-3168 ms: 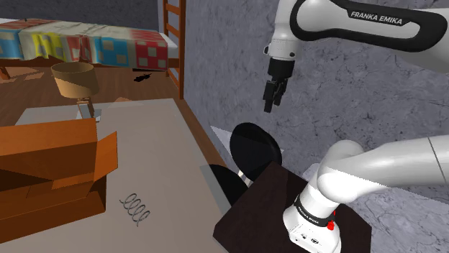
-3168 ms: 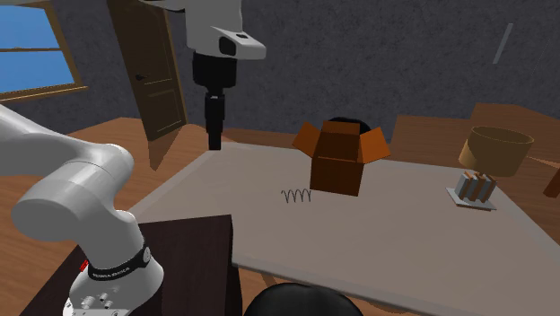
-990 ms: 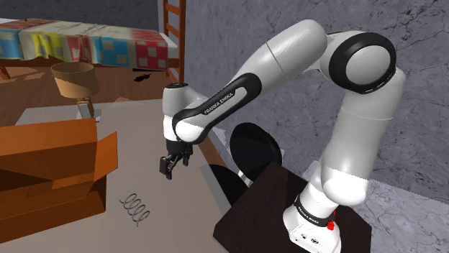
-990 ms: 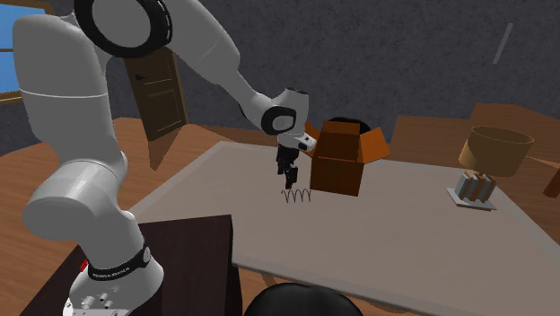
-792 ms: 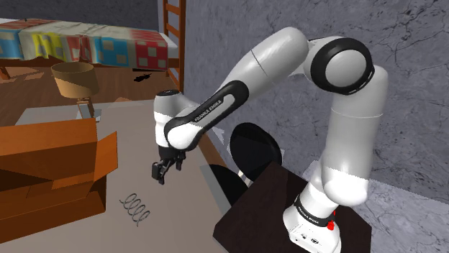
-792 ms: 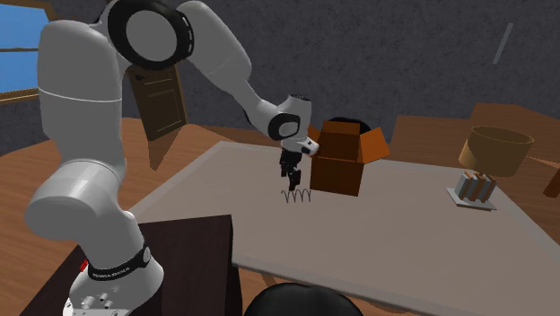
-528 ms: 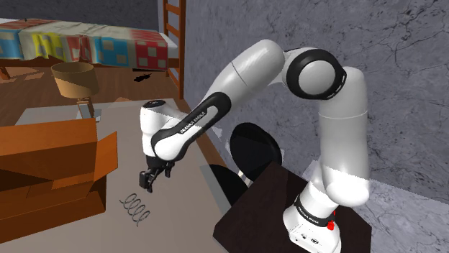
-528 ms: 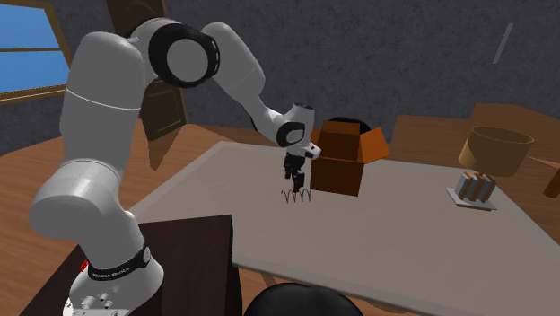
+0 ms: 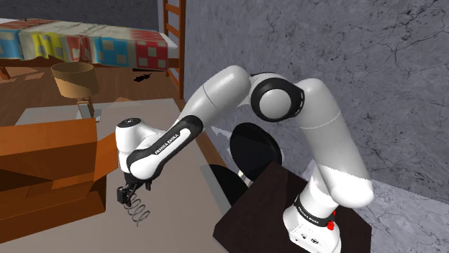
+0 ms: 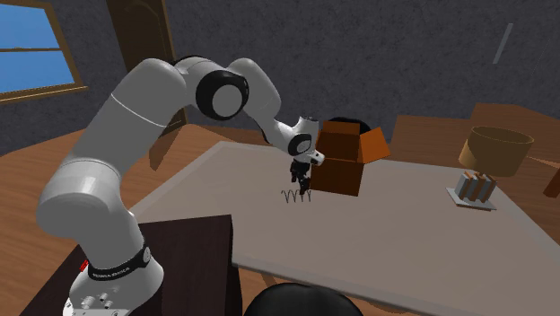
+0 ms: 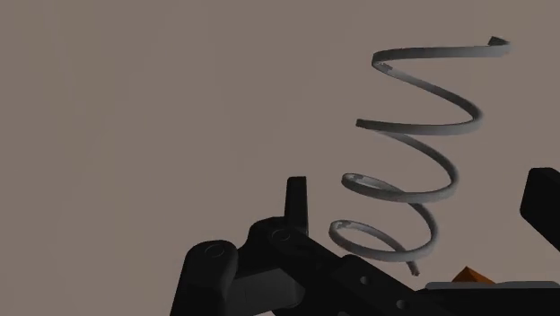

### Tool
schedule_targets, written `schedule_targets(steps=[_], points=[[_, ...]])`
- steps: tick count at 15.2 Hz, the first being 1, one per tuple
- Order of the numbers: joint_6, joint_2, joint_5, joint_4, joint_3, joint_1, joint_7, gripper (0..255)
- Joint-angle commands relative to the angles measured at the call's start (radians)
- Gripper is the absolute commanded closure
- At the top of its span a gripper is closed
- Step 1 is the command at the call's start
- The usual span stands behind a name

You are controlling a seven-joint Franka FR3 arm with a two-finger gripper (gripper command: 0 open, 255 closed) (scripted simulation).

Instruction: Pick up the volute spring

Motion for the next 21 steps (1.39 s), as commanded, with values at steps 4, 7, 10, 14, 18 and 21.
schedule_targets(steps=[4,7,10,14,18,21], points=[[-0.006,0.117,-0.015,0.126,-0.014,0.034,0.009,0],[0.013,0.15,-0.019,0.14,-0.019,0.039,0.009,0],[0.029,0.179,-0.022,0.154,-0.023,0.043,0.008,0],[0.027,0.181,-0.022,0.158,-0.024,0.043,0.008,255],[0.03,0.177,-0.022,0.151,-0.024,0.041,0.007,255],[0.029,0.179,-0.022,0.155,-0.023,0.043,0.008,255]])
